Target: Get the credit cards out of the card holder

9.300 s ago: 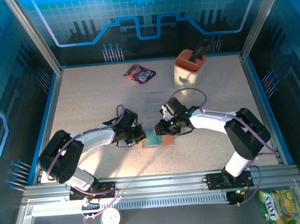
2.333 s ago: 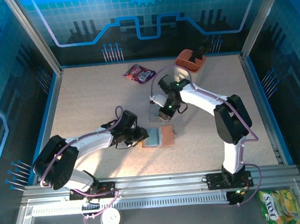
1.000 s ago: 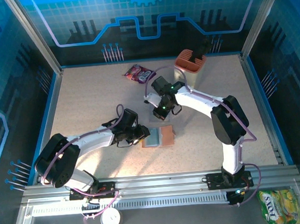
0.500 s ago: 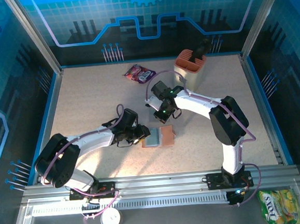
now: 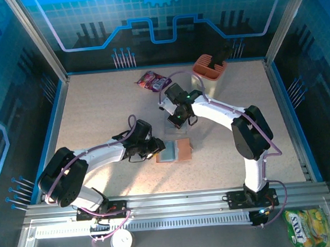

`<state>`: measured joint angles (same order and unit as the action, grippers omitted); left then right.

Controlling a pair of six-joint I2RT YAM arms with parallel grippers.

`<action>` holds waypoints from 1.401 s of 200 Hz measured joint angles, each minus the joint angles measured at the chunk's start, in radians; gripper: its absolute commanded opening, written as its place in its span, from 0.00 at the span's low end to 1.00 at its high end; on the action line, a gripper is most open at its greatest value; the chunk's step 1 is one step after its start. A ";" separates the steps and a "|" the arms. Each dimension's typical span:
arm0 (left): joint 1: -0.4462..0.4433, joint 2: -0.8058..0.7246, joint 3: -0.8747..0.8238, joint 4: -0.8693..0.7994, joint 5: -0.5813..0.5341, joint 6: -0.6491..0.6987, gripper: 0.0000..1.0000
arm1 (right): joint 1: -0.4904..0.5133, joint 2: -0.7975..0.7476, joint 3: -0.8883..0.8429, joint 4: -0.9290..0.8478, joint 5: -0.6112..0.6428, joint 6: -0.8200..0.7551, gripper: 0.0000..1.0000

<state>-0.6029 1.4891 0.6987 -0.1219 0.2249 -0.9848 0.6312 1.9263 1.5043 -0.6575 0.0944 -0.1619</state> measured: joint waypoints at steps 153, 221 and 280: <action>0.000 0.001 0.000 0.000 0.000 0.000 0.38 | -0.009 -0.035 -0.153 0.026 -0.149 0.025 0.04; 0.000 0.001 0.000 0.000 0.000 0.000 0.38 | -0.008 -0.026 -0.142 0.076 -0.045 0.025 0.03; 0.000 0.001 0.000 0.000 0.000 0.000 0.38 | -0.011 -0.014 -0.089 0.095 0.000 0.024 0.03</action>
<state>-0.6029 1.4899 0.6987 -0.1219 0.2245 -0.9852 0.6201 1.9118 1.4155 -0.5625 0.0940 -0.1379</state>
